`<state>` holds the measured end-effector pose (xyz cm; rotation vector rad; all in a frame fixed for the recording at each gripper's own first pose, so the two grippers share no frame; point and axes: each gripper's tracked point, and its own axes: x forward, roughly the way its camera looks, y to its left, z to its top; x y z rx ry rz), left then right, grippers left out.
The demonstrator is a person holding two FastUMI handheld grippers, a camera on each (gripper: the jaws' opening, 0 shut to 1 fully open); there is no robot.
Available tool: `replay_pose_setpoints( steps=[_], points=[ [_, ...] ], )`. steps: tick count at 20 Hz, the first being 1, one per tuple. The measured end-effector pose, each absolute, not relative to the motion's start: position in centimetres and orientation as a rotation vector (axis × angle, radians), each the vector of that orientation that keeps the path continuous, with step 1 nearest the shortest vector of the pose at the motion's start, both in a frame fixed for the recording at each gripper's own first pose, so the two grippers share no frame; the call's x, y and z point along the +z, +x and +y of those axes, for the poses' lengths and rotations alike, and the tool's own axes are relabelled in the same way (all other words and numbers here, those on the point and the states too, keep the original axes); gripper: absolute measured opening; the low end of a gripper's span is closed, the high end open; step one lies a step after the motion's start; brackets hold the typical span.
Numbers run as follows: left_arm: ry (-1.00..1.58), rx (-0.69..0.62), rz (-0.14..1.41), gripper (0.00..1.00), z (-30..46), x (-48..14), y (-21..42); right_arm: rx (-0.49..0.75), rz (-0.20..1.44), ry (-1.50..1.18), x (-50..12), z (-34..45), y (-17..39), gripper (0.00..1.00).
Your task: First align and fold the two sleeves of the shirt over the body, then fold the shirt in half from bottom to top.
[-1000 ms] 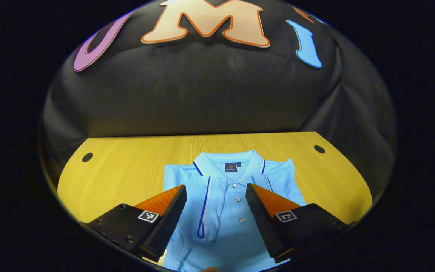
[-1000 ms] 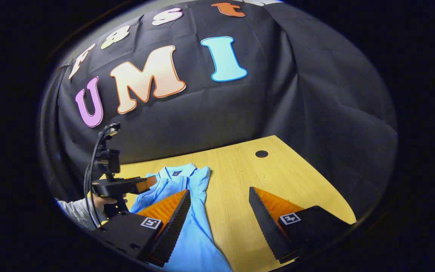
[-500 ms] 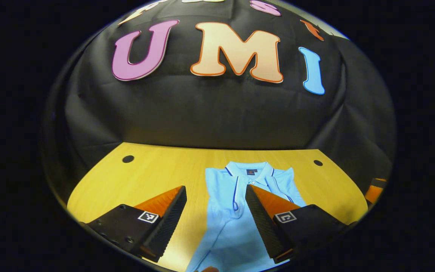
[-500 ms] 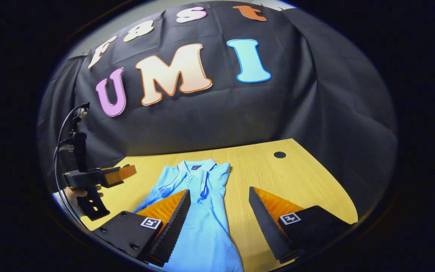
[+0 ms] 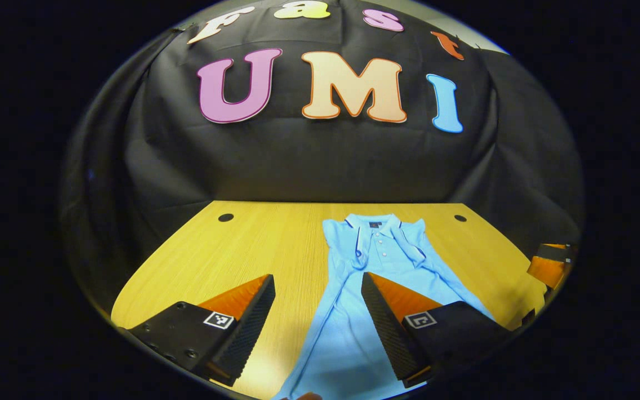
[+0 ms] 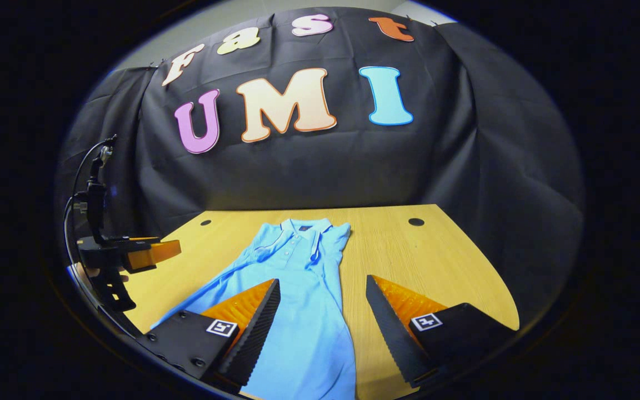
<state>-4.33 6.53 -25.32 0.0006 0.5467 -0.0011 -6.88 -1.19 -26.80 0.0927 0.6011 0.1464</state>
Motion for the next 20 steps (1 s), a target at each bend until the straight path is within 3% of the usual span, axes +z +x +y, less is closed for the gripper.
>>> replay_pose_setpoints(
  steps=[14,20],
  points=[
    [0.046,-0.046,0.751,0.95,5.7,-32.8,-18.2,0.146,0.767,0.074,-31.9,-2.4,-17.5,0.98],
    [0.076,0.018,0.836,0.95,7.8,-36.4,-21.6,0.152,0.842,0.040,-34.4,-2.6,-20.9,0.98]
  ],
)
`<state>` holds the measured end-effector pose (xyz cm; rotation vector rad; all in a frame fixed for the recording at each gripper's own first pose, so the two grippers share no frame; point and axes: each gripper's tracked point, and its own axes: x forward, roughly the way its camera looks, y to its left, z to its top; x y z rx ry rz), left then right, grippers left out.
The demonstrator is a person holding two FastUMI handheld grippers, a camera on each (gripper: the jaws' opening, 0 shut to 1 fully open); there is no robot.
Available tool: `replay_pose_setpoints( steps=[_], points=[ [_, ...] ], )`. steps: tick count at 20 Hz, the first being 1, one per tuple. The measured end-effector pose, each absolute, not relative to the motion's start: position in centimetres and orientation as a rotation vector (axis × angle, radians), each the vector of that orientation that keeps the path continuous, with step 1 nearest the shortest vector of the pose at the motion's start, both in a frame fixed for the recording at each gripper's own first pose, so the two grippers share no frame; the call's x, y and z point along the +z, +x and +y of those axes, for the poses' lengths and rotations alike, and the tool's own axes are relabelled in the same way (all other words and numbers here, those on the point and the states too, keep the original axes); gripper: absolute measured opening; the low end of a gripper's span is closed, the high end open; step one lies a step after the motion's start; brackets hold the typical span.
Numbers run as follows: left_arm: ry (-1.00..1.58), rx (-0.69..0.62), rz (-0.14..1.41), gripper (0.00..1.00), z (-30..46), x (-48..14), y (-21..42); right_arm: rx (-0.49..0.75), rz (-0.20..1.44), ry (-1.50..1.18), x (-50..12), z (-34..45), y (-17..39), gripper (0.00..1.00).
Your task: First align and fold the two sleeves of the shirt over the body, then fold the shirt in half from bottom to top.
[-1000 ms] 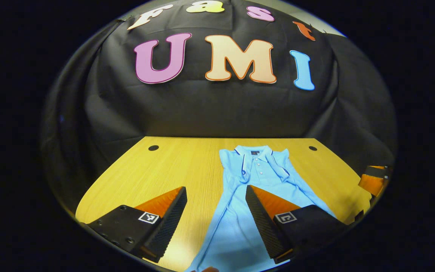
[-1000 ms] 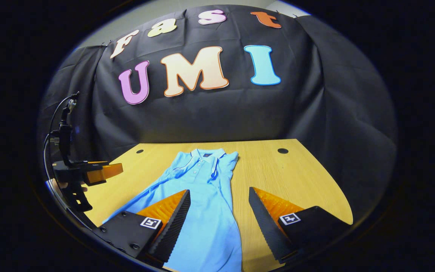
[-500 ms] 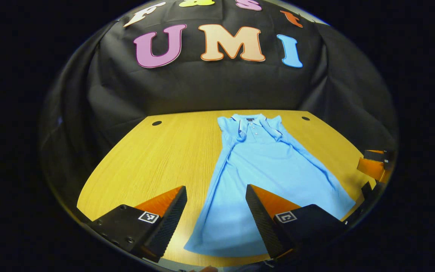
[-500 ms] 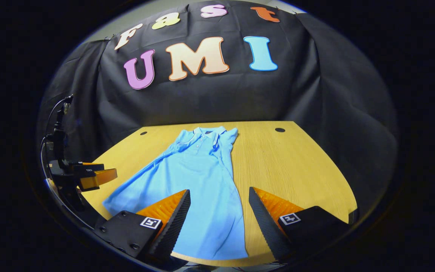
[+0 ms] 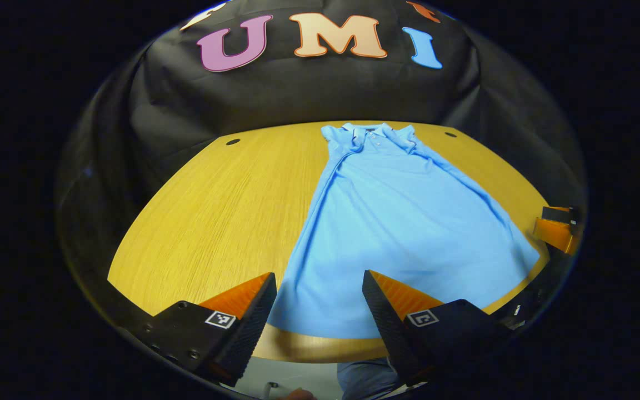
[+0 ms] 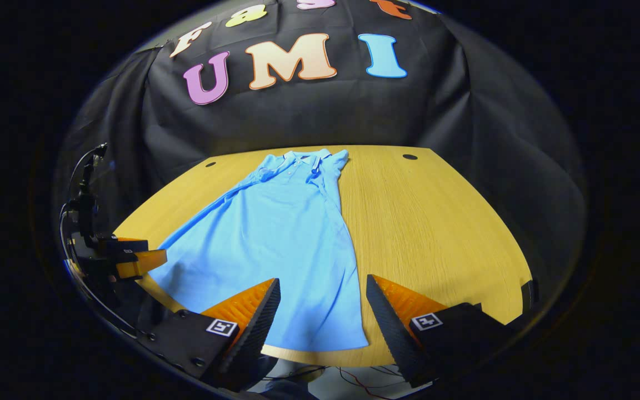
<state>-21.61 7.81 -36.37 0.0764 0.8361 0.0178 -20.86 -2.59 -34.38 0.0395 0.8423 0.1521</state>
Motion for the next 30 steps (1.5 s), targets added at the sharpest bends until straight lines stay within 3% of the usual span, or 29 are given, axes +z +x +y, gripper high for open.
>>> replay_pose_setpoints(
  steps=[8,12,14,15,16,17,18,20,23,25,26,27,30],
  points=[
    [0.106,0.012,0.836,0.96,7.7,-37.9,-22.3,0.127,0.931,0.005,-37.7,-3.4,-23.6,0.98],
    [0.127,-0.031,0.814,0.90,6.9,-37.9,-22.2,0.116,0.969,-0.013,-38.5,-3.3,-24.8,0.98],
    [0.084,-0.042,0.798,0.85,6.1,-38.1,-22.2,0.117,0.976,-0.024,-38.8,-2.9,-25.0,0.93],
    [0.057,-0.045,0.796,0.70,5.6,-38.3,-22.3,0.116,0.985,-0.021,-39.0,-2.8,-25.0,0.94],
    [0.048,-0.046,0.796,0.64,5.3,-38.2,-22.4,0.118,0.979,-0.025,-38.8,-2.6,-25.1,0.98],
    [0.051,-0.055,0.798,0.57,4.9,-38.4,-22.4,0.129,0.987,-0.022,-38.9,-2.2,-25.2,0.89],
    [0.048,-0.074,0.801,0.56,4.4,-38.4,-22.5,0.142,0.986,-0.017,-38.8,-1.8,-25.1,0.87],
    [0.056,-0.096,0.801,0.42,3.5,-38.4,-22.5,0.165,0.992,-0.016,-38.9,-0.9,-25.2,0.68],
    [0.073,-0.096,0.775,0.10,2.8,-38.3,-22.6,0.195,0.999,0.008,-39.0,0.4,-25.3,0.33],
    [0.028,-0.087,0.777,0.01,2.2,-38.3,-22.5,0.195,0.997,0.022,-39.0,0.6,-25.2,0.13],
    [-0.001,-0.101,0.798,0.00,1.8,-38.3,-22.6,0.189,1.004,0.039,-39.0,0.7,-25.2,0.13],
    [-0.021,-0.105,0.818,0.00,1.7,-38.4,-22.7,0.191,1.011,0.053,-39.0,0.8,-25.1,0.04],
    [-0.055,-0.104,0.860,0.00,1.8,-38.2,-22.6,0.191,1.033,0.087,-39.0,0.8,-25.1,0.04]
  ],
)
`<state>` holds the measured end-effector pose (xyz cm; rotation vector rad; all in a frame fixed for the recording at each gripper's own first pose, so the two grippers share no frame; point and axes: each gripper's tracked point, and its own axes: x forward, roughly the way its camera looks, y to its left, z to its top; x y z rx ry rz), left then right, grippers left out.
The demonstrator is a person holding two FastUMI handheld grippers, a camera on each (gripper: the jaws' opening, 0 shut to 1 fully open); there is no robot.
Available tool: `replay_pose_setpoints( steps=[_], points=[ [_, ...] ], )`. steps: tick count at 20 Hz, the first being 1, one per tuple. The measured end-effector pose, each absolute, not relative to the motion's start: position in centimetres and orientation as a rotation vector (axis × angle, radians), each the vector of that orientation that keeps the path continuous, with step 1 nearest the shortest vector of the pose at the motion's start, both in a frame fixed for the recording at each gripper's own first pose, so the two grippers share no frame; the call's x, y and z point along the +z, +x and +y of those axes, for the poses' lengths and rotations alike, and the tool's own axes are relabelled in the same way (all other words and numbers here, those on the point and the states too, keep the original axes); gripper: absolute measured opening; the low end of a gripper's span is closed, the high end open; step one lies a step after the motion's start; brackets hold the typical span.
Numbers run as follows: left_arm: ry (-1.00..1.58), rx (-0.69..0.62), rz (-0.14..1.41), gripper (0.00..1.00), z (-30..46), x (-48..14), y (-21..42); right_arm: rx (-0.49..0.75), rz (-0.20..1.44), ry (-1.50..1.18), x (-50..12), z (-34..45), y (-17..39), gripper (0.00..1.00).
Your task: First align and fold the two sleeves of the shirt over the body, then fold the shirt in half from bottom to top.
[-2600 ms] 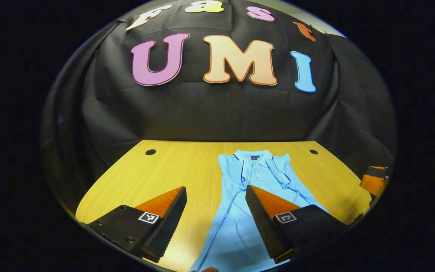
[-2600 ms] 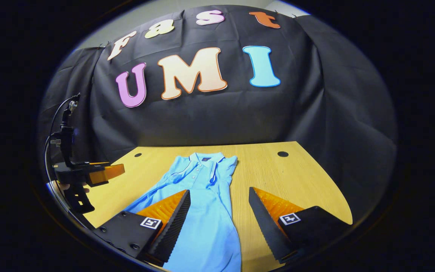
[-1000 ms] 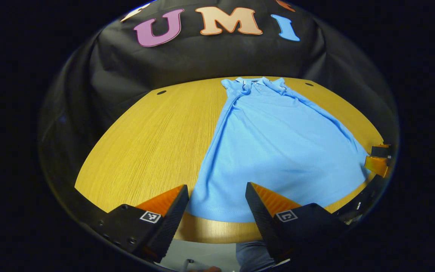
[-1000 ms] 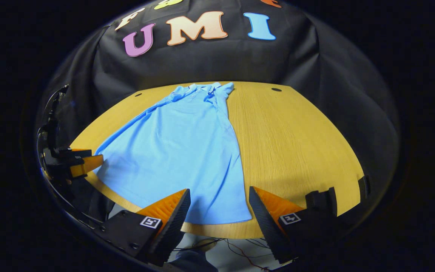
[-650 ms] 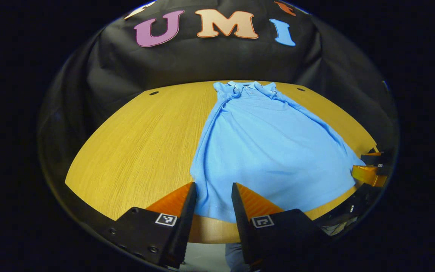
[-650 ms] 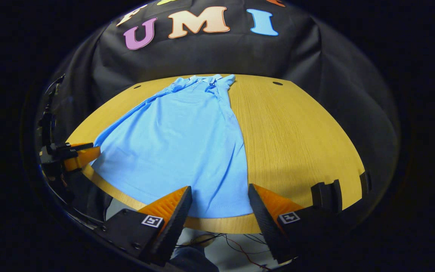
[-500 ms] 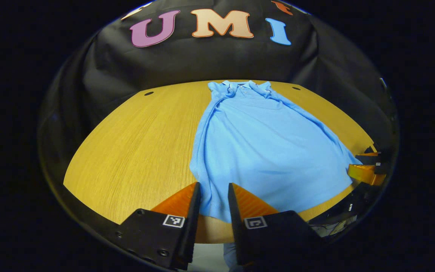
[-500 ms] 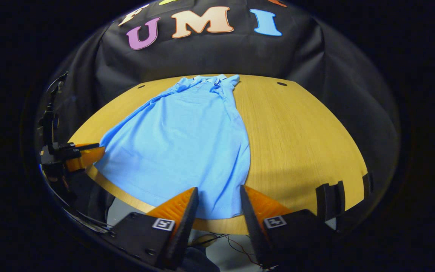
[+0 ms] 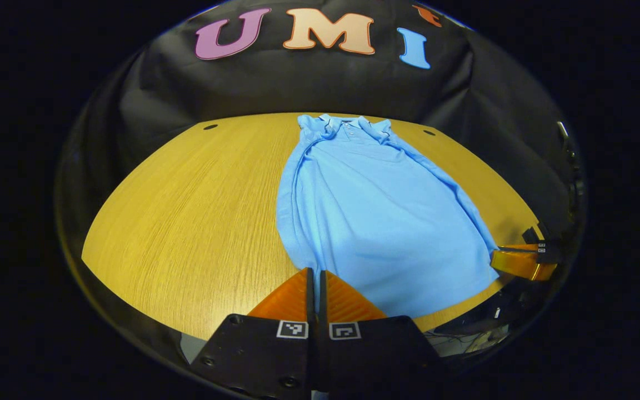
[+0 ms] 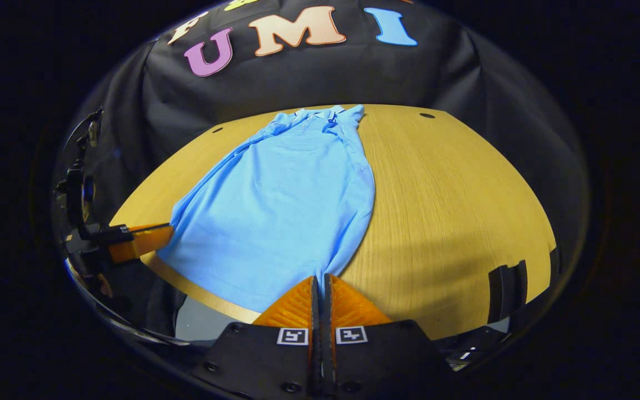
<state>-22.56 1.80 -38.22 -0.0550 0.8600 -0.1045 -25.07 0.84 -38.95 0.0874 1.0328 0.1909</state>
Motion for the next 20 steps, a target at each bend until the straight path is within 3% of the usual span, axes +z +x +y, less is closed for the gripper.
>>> replay_pose_setpoints(
  steps=[9,20],
  points=[
    [-0.104,-0.126,0.851,0.00,1.8,-33.8,-19.1,0.251,0.958,0.155,-34.8,2.8,-20.7,0.04],
    [-0.136,-0.128,0.803,0.00,3.8,-29.7,-9.1,0.179,0.808,0.218,-29.7,3.3,-8.3,0.03]
  ],
)
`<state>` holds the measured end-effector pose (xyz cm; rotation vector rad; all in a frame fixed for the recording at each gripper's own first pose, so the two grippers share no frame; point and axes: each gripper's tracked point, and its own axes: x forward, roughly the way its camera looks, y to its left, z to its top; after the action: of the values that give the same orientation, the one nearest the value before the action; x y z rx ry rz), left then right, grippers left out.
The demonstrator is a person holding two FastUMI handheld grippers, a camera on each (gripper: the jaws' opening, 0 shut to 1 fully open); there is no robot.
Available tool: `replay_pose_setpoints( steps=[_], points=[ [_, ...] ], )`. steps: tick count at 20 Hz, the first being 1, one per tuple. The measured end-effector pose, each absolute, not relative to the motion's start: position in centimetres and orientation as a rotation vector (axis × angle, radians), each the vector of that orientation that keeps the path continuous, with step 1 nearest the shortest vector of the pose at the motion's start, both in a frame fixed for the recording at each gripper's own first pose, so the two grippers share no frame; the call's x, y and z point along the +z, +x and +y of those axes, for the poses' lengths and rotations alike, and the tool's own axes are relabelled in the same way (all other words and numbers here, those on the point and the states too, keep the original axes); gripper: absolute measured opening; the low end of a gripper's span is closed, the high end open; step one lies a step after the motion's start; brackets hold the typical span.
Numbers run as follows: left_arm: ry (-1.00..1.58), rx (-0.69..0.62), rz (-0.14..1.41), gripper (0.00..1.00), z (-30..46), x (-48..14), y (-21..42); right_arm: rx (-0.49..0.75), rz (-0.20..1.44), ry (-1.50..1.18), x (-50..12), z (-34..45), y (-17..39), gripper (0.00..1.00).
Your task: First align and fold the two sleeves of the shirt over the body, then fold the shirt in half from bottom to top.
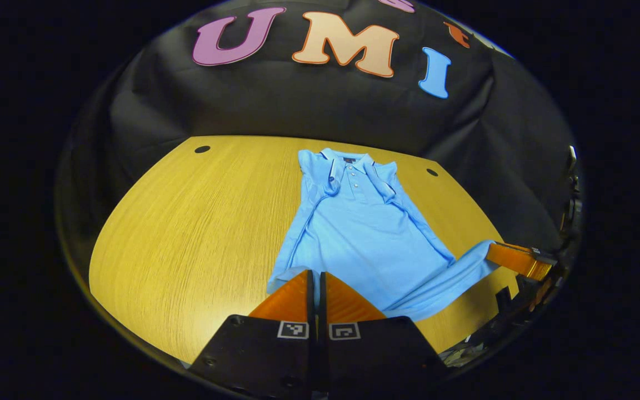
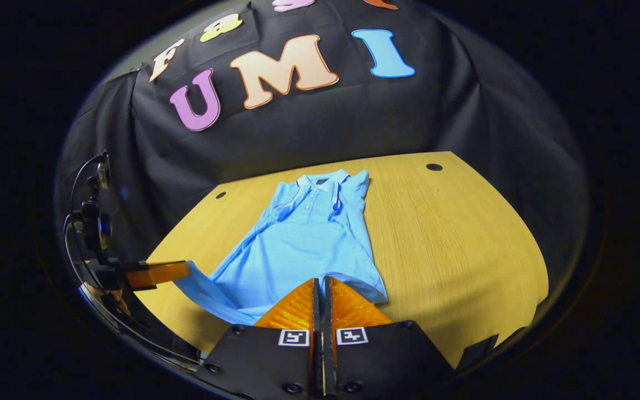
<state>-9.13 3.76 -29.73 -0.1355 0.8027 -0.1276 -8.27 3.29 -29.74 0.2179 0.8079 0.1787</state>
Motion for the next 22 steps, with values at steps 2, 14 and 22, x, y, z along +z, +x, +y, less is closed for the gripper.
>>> replay_pose_setpoints(
  steps=[2,14,22],
  points=[
    [-0.161,-0.135,0.795,0.00,3.8,-29.1,-6.9,0.175,0.790,0.205,-29.5,3.5,-5.7,0.04],
    [-0.167,-0.190,0.754,0.00,3.8,-28.1,7.9,0.073,0.727,0.233,-30.5,2.4,8.5,0.03],
    [-0.177,-0.222,0.756,0.00,4.1,-29.9,17.5,0.013,0.714,0.228,-33.7,2.1,17.5,0.03]
  ],
)
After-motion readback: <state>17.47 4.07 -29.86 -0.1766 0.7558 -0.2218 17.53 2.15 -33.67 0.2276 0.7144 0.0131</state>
